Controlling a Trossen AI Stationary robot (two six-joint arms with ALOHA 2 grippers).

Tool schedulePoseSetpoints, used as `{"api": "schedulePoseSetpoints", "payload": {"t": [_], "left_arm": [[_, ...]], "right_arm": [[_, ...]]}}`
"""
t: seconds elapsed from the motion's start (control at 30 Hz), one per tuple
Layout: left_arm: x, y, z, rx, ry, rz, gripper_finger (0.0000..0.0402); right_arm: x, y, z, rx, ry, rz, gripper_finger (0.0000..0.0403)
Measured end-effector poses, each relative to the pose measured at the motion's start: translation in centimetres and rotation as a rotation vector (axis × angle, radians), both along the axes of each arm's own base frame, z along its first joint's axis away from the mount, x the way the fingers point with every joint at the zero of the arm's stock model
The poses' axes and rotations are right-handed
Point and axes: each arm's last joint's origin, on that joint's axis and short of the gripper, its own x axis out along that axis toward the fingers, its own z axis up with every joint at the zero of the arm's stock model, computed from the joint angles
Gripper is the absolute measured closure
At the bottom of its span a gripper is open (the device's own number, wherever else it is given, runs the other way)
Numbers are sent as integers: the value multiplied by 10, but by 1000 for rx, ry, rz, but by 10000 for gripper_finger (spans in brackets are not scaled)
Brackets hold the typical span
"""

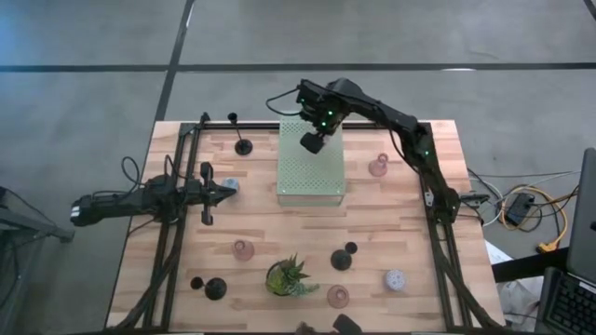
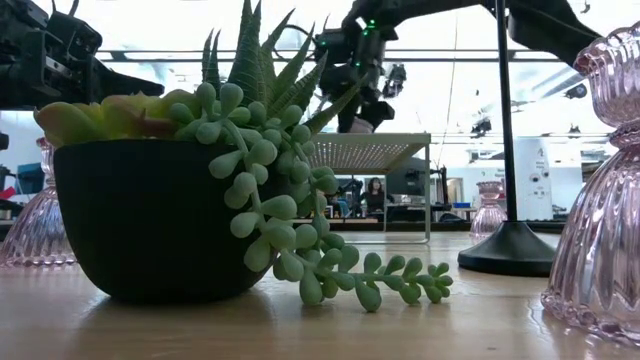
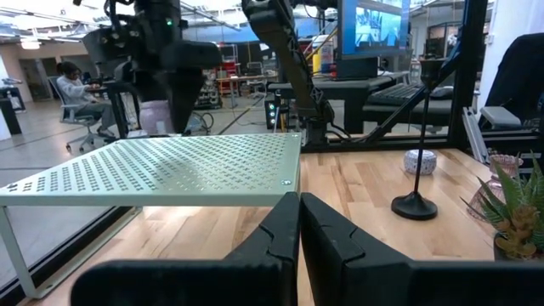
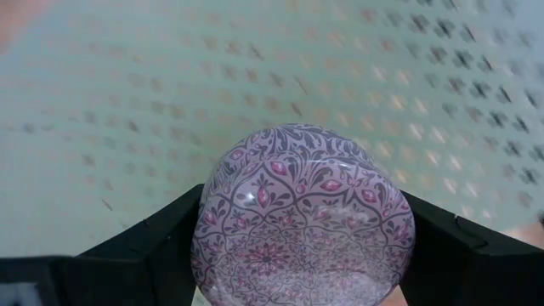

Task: Pick & Place candle stick holders
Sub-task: Put the pink scented candle on the shelf

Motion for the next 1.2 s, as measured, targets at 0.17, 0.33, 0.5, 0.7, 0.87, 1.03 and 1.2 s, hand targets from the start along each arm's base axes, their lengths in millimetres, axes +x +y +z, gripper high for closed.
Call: {"api": "schedulePoseSetpoints", "payload": {"t": [0.17, 0.33, 0.5, 0.7, 0.87, 1.03, 1.2], "left_arm": [[0, 0, 0, 0, 0, 0, 383], [0, 0, 0, 0, 0, 0, 383], [0, 0, 0, 0, 0, 0, 383], [0, 0, 0, 0, -1, 0, 383], [0, 0, 0, 0, -1, 0, 383], [0, 0, 0, 0, -1, 0, 383], [0, 0, 0, 0, -1, 0, 383]], "right_arm": [[8, -5, -9, -23, -20, -5, 117], [13, -8, -14, -31, -38, -13, 91], [17, -11, -13, -64, -74, -17, 31], [16, -14, -12, -87, -79, -17, 22], [10, -14, 1, -151, -80, -20, 20], [1, -12, 23, -225, -127, -32, 20], [0, -3, 50, -292, -247, -20, 19]]}}
